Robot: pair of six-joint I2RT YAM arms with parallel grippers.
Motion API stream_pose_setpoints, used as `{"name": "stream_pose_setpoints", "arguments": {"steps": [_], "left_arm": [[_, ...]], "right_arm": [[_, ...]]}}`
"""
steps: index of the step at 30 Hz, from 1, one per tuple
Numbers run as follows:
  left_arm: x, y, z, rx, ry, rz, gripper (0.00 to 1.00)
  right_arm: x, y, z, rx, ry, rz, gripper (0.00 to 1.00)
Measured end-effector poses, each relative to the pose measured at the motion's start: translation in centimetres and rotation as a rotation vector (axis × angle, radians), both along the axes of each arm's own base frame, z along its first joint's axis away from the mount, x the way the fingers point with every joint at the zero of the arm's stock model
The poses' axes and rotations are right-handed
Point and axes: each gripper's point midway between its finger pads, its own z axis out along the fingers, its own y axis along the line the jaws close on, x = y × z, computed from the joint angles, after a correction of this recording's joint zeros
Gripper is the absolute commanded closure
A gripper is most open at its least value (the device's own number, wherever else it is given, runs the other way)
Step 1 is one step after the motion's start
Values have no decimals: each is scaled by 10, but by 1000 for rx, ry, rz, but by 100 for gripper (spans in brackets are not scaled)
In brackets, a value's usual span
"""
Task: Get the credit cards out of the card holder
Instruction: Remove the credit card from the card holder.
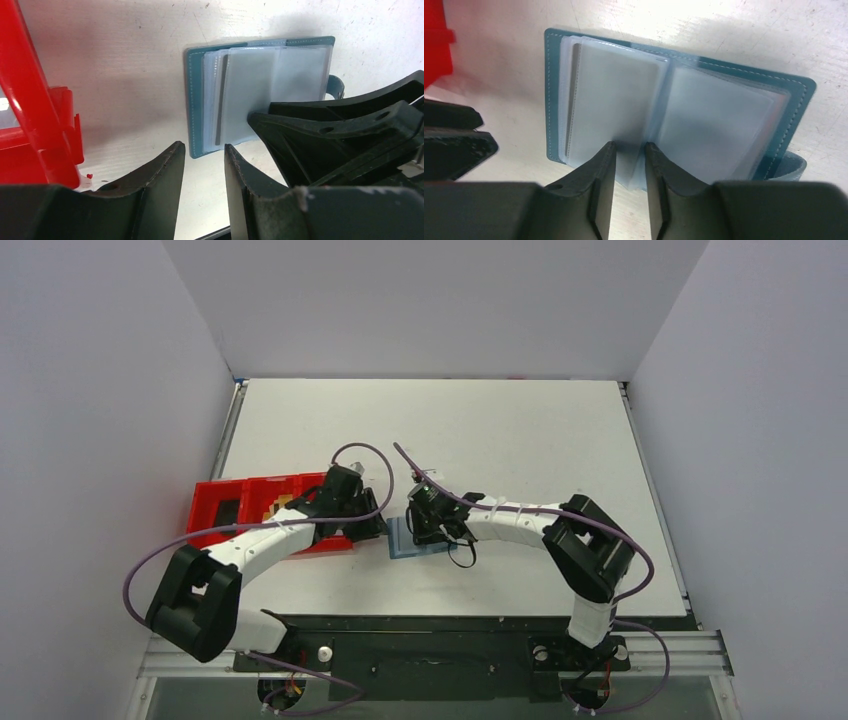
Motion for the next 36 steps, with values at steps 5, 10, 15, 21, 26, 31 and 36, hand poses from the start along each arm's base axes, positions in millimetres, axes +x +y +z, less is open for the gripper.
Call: {"name": "stream_pose_setpoints", "arguments": {"steps": [5, 10, 15, 21, 26, 31, 36], "left_arm": [[-3, -3, -6, -4, 26, -15, 68], [-6, -8, -13, -8, 52, -36, 68], [-5, -20, -15, -21, 63, -66, 68], [1, -36, -13, -51, 60, -95, 68], [1, -45, -16, -64, 65, -109, 69], [0, -50, -21, -70, 86, -114, 72], [1, -55, -26, -75, 92, -117, 88]], "right_arm": [[3, 3, -2, 56, 2, -20, 94], [4, 2, -4, 156, 41, -45, 100], [4, 2, -5, 221, 74, -51, 100], [4, 2, -5, 258, 93, -50, 100], [4, 2, -6, 272, 96, -46, 100], [4, 2, -6, 283, 101, -47, 100], [4, 2, -5, 285, 100, -47, 99]]}}
